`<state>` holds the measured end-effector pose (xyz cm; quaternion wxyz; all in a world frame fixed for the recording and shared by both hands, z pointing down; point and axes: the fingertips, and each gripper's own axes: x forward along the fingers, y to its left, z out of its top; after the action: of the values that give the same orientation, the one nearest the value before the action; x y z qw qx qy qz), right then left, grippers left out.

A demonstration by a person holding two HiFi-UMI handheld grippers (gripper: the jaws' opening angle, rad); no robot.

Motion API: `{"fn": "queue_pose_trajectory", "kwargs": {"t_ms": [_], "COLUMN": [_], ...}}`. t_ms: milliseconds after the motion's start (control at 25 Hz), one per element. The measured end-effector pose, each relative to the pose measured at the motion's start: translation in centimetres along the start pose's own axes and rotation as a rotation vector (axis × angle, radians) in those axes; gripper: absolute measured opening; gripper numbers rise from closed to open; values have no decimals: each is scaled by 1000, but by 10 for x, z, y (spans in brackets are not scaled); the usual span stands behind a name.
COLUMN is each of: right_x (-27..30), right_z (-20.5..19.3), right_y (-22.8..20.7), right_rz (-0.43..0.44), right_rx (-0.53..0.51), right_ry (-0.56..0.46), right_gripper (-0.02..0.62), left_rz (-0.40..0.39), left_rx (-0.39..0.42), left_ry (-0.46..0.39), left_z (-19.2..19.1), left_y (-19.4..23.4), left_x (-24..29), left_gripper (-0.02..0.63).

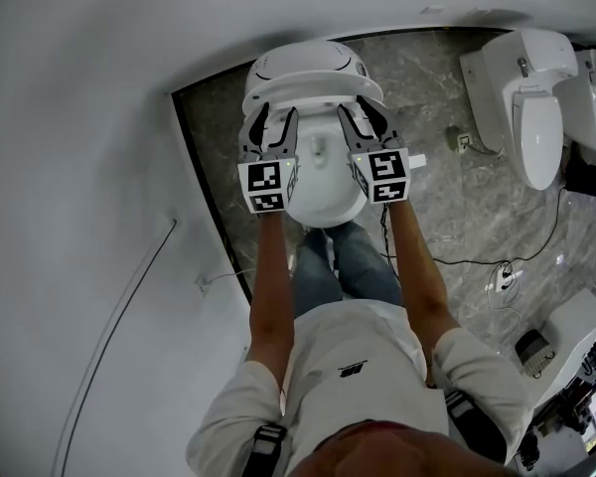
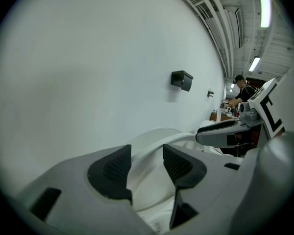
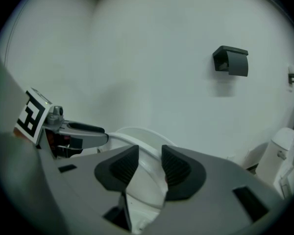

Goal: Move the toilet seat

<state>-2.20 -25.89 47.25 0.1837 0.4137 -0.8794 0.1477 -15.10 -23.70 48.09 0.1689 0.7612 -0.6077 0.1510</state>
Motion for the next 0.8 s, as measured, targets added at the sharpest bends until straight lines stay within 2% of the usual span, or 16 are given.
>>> {"fn": "queue_pose_trajectory", "kwargs": {"t_ms": [400,520,800], "right_x": [9,11,12], "right_z": [7,8,20], "right_y": [-3,-3,3], "right_rz": [-11,-14,-13], "right_rx": [-28,-44,-69], "right_ry": [3,2,-23], "right_gripper": [166,166,166], "left_rz": [11,11,-16], "left_rx": [26,35,42], "left_ry": [-3,-14,-36], "left_z": [3,3,5], "left_y": [4,4,-3], "left_x": [1,-1,-6], "left_gripper": [171,117,77]}}
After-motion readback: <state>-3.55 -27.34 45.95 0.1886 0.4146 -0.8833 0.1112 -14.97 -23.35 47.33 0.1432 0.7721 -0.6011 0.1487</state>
